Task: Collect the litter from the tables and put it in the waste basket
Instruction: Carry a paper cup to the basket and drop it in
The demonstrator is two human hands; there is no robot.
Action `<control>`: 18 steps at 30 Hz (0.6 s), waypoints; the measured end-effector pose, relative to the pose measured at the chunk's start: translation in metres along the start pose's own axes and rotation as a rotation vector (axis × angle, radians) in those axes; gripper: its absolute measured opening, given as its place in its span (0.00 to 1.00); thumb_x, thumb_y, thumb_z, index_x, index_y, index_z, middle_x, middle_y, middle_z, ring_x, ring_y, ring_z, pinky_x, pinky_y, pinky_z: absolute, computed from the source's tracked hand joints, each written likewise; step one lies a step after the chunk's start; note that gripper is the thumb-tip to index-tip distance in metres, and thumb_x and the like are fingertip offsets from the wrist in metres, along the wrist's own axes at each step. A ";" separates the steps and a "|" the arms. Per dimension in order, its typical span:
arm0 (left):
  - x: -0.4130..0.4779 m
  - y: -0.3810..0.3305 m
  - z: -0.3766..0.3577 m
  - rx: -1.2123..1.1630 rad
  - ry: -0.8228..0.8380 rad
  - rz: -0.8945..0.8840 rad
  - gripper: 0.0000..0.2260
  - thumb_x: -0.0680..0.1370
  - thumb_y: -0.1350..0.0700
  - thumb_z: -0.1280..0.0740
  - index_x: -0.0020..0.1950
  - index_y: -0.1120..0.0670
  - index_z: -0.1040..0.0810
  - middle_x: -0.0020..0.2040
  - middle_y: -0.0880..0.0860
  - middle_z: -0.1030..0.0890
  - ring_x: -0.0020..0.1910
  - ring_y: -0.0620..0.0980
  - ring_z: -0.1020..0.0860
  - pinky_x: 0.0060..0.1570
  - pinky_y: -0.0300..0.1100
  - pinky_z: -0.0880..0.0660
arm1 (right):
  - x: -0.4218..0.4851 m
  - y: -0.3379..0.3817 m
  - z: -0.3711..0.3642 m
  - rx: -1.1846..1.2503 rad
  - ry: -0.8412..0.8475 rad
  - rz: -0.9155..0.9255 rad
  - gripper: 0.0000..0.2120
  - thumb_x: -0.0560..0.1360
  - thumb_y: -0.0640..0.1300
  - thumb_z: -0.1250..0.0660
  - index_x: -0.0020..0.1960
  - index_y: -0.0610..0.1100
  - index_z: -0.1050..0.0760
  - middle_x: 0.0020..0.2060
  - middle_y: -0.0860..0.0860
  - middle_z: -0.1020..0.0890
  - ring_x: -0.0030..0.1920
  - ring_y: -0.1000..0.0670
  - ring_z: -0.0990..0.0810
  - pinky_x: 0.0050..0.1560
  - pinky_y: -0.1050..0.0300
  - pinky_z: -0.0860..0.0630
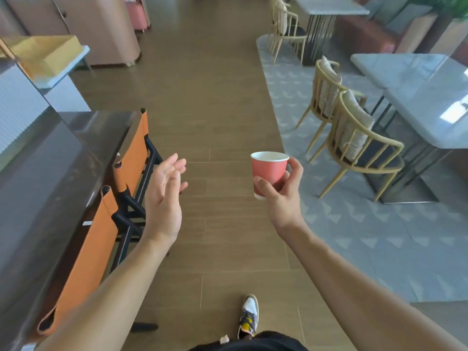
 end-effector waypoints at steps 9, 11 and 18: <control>0.156 0.035 -0.053 0.001 -0.018 -0.006 0.21 0.84 0.40 0.41 0.75 0.46 0.28 0.69 0.44 0.19 0.71 0.44 0.23 0.66 0.46 0.22 | 0.174 -0.001 -0.041 -0.009 0.068 0.018 0.31 0.73 0.44 0.29 0.69 0.52 0.41 0.52 0.50 0.21 0.41 0.65 0.19 0.39 0.69 0.22; 0.192 0.048 -0.061 -0.005 -0.028 0.005 0.22 0.84 0.41 0.41 0.75 0.47 0.28 0.69 0.45 0.20 0.71 0.44 0.23 0.65 0.45 0.21 | 0.211 -0.008 -0.053 -0.008 0.077 0.004 0.31 0.72 0.44 0.29 0.69 0.52 0.41 0.53 0.49 0.21 0.41 0.64 0.19 0.40 0.67 0.22; 0.330 0.102 -0.068 -0.030 -0.044 -0.014 0.23 0.85 0.42 0.41 0.77 0.51 0.28 0.70 0.49 0.20 0.71 0.45 0.23 0.64 0.42 0.21 | 0.341 -0.032 -0.117 -0.023 0.094 0.013 0.32 0.72 0.43 0.29 0.69 0.52 0.42 0.54 0.46 0.22 0.40 0.63 0.19 0.39 0.66 0.22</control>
Point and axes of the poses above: each hand's wrist, its own x-axis towards the middle knuckle, its own z-axis out of the back of the hand, y = z × x, the point moved 4 cm from there along x, towards the middle knuckle
